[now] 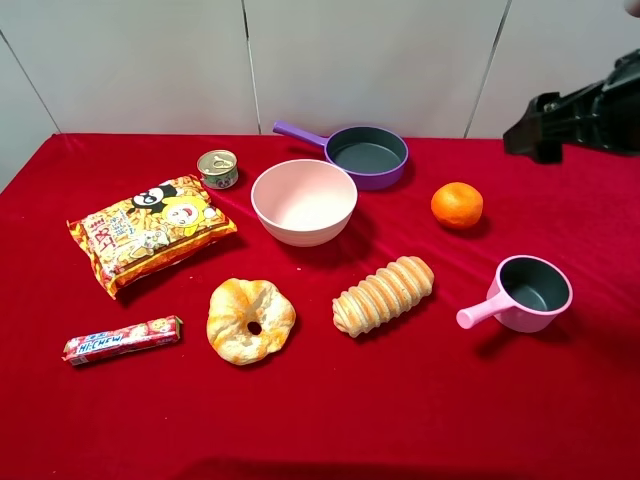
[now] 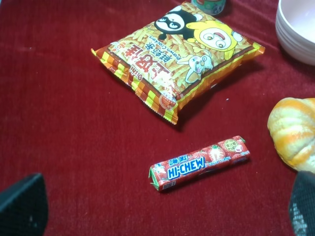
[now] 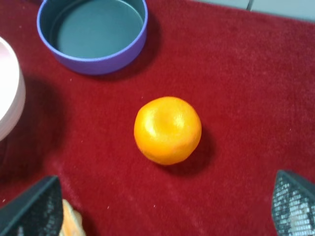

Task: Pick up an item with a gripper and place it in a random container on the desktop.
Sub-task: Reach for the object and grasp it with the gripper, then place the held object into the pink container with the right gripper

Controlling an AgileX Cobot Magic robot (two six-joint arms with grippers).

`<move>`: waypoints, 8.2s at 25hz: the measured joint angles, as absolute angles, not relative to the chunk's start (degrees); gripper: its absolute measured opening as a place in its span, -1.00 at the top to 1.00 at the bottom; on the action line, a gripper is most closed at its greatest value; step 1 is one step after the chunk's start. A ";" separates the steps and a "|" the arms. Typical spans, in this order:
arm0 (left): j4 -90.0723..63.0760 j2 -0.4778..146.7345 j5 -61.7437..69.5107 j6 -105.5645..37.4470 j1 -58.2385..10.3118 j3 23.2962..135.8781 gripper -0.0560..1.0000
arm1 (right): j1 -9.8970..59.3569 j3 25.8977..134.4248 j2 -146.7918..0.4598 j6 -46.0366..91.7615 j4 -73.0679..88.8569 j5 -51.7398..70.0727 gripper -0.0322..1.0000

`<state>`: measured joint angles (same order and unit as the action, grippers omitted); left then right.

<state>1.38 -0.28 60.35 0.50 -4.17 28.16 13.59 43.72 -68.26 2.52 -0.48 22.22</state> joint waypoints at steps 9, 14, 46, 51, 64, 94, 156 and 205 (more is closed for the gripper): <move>1.38 -0.28 60.35 0.55 -4.17 28.16 -0.95 | 16.93 49.61 -77.24 3.81 -0.48 21.01 -0.30; 1.38 -0.28 60.35 0.55 -4.17 28.16 -0.95 | 16.93 51.88 -81.73 4.21 -0.48 20.43 -0.30; 1.38 -0.28 60.35 0.55 -4.17 28.16 -0.95 | 16.08 57.26 -102.56 5.51 0.00 16.67 -0.30; 1.38 -0.28 60.35 0.55 -4.17 28.16 -0.95 | 14.94 57.26 -104.81 5.51 -0.35 15.35 -0.30; 1.38 -0.28 60.35 0.55 -4.17 28.16 -0.95 | 14.26 57.29 -109.86 5.54 -0.51 11.21 -0.30; 1.38 -0.28 60.35 0.50 -4.17 28.16 -0.95 | 14.26 57.29 -112.48 5.54 -0.87 8.54 -0.28; 1.38 -0.28 60.35 0.50 -4.17 28.16 -0.95 | 20.01 57.64 -102.47 5.54 -4.95 14.67 -0.11; 1.38 -0.28 60.35 0.55 -4.17 28.16 -0.95 | 40.01 81.82 -115.71 9.79 -5.44 25.27 -0.11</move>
<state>1.38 -0.28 60.35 0.55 -4.17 28.16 40.01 81.82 -115.71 9.79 -5.44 25.27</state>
